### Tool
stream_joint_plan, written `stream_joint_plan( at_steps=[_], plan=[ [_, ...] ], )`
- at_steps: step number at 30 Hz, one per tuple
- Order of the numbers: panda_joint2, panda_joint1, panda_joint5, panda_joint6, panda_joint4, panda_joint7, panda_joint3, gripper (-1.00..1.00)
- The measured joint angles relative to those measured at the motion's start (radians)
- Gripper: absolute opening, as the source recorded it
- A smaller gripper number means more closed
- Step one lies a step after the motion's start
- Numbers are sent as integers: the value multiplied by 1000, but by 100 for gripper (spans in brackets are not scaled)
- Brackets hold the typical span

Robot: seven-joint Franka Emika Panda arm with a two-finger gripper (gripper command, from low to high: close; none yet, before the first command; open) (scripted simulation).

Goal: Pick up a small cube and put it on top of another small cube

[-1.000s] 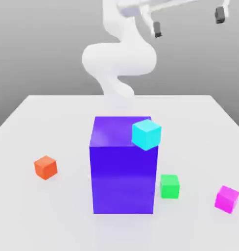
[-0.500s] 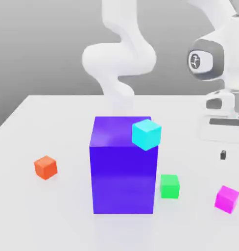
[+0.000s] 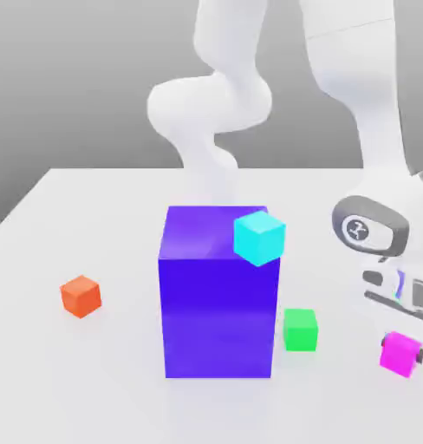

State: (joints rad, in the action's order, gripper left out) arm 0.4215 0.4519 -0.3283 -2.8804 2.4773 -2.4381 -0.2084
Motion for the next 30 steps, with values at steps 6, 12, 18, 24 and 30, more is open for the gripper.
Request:
stream_joint_plan(
  at_steps=[6, 12, 18, 24, 30],
  plan=[
    [-121, -49, 90, 91, 29, 68, -69, -100],
    [-347, -114, 266, 151, 180, 43, -77, -100],
    [-571, -162, 408, 181, 367, -71, -45, -100],
    [-571, -194, 435, 94, 455, -162, -38, -100],
    [-403, -218, 303, -66, 450, -255, -19, 100]
  ],
)
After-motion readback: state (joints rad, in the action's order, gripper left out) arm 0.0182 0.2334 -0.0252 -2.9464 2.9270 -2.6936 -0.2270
